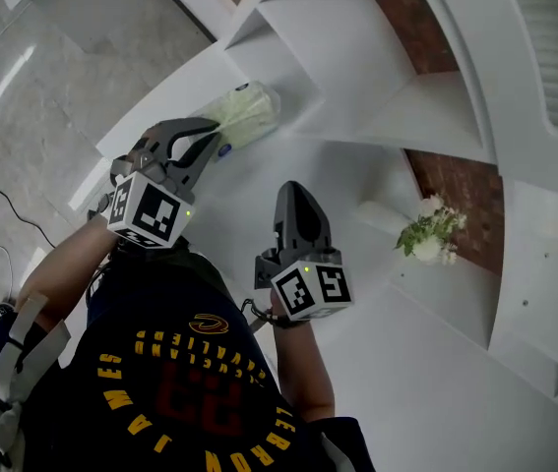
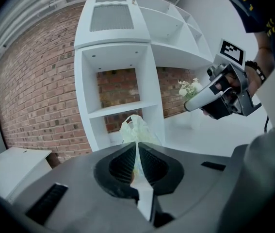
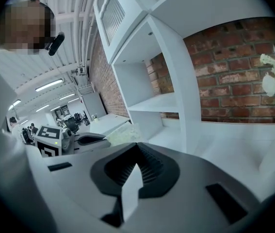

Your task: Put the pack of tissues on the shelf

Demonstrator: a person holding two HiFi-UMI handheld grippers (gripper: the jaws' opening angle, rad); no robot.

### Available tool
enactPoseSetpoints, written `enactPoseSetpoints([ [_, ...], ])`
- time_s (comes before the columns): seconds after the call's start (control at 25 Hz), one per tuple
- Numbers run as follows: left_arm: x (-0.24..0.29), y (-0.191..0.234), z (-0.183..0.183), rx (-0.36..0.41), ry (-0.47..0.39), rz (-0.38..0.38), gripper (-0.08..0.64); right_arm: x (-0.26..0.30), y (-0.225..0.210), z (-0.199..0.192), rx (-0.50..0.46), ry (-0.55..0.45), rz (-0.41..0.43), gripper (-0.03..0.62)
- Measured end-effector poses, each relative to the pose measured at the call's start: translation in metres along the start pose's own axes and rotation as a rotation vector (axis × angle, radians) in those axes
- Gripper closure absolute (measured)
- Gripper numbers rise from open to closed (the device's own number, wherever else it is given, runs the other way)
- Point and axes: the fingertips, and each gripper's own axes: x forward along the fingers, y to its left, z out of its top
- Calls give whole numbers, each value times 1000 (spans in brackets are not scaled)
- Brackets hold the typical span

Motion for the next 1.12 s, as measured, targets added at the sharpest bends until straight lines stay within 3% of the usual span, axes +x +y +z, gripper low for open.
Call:
enactPoseSetpoints([
  [0.2,27,4,-6,15,6,-16,554,15,-4,0,-44,28,-14,585],
  [1.12,140,37,-30,86,51,-32,554,52,3,-3,-41,75,-49,585],
])
